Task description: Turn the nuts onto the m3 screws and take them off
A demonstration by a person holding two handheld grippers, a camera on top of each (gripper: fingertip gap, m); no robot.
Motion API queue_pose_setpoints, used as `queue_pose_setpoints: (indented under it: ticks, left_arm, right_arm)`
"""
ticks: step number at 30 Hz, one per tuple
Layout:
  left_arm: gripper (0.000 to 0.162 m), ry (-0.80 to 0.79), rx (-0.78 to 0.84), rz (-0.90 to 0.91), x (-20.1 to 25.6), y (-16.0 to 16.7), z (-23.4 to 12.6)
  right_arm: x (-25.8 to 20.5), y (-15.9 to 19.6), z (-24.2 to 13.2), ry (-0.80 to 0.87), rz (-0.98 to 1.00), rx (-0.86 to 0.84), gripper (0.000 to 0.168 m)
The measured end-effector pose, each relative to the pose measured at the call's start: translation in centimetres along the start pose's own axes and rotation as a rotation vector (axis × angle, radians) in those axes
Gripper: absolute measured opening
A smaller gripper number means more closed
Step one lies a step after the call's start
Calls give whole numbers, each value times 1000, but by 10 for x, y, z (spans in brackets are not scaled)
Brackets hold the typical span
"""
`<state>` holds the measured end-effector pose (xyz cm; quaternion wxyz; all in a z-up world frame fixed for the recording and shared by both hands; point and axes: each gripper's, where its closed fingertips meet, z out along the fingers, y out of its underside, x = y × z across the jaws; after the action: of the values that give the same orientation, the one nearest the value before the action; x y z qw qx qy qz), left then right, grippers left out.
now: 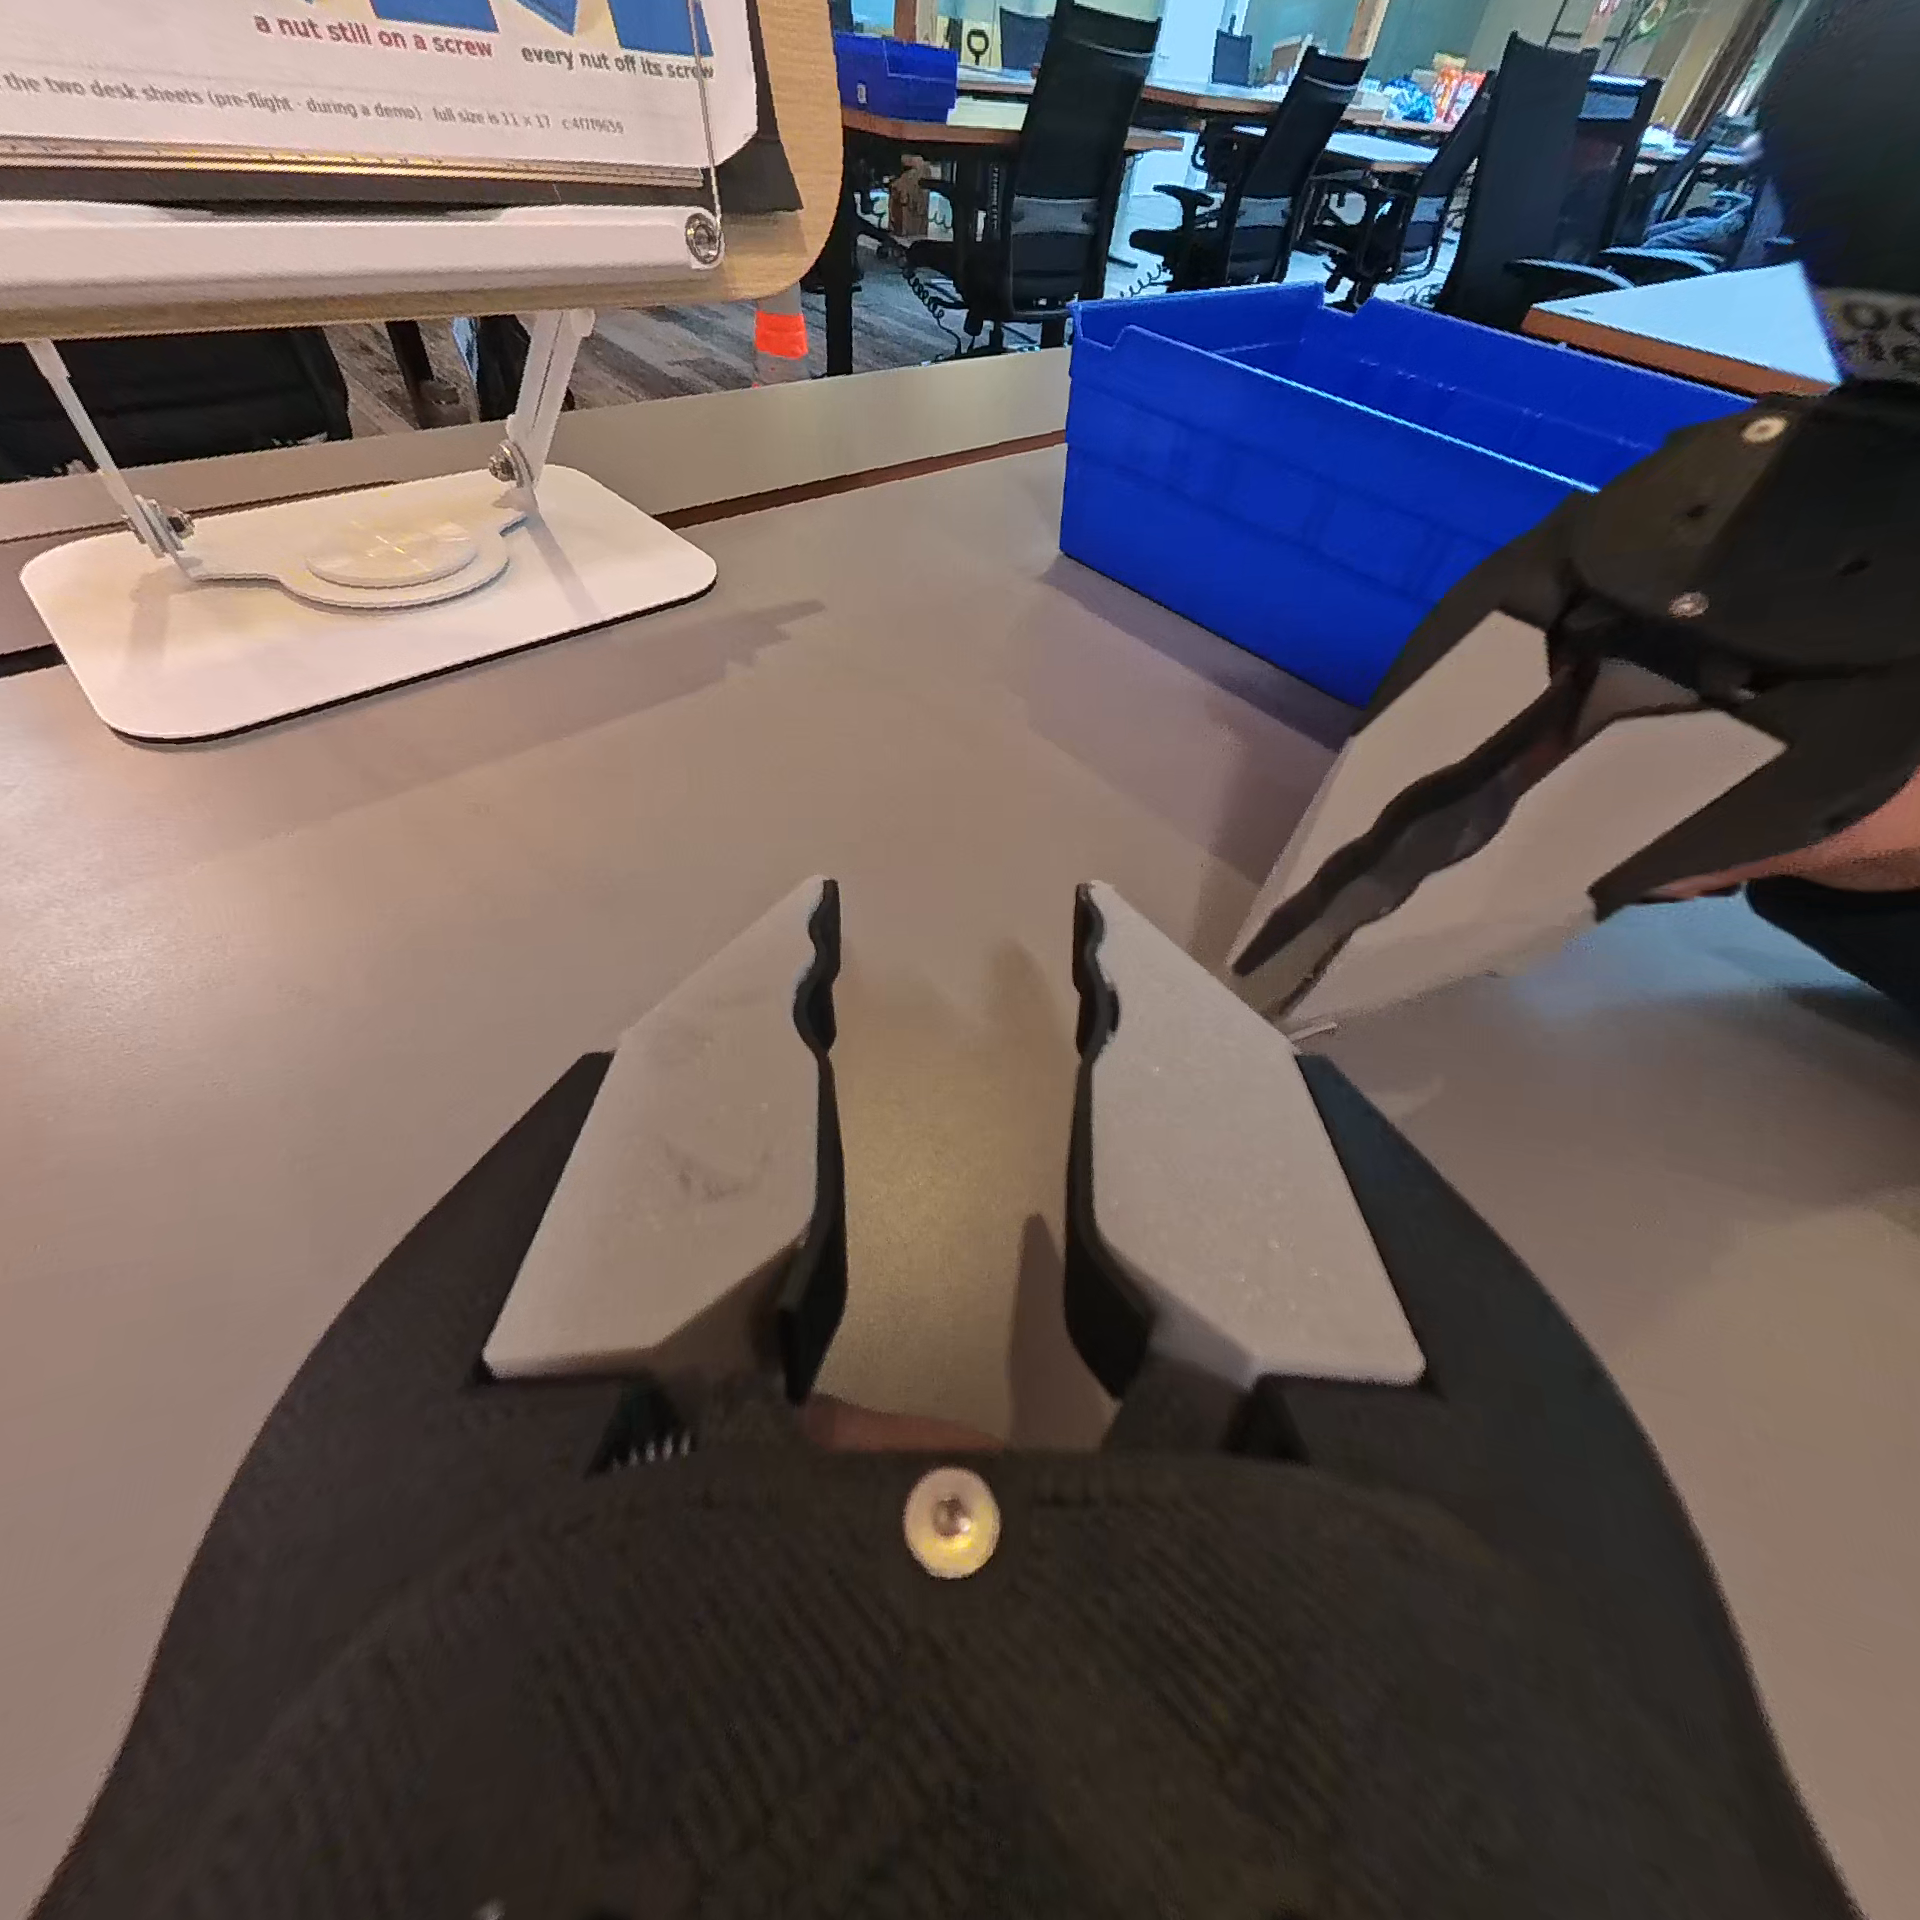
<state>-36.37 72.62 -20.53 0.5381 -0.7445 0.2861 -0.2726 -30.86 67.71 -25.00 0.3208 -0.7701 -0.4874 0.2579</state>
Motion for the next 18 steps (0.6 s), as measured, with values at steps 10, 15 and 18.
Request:
queue_pose_setpoints:
  ticks: [10,15,18]
  left_arm:
    - [43,-1,-4,6,0,1,0]
    - [44,5,-9,16,2,1,1]
    - [44,7,-14,10,2,2,1]
  right_arm:
    - [23,13,0,130,-9,-70,0]
    - [20,20,6,118,-19,-107,0]
    - [22,25,8,134,-44,-134,0]
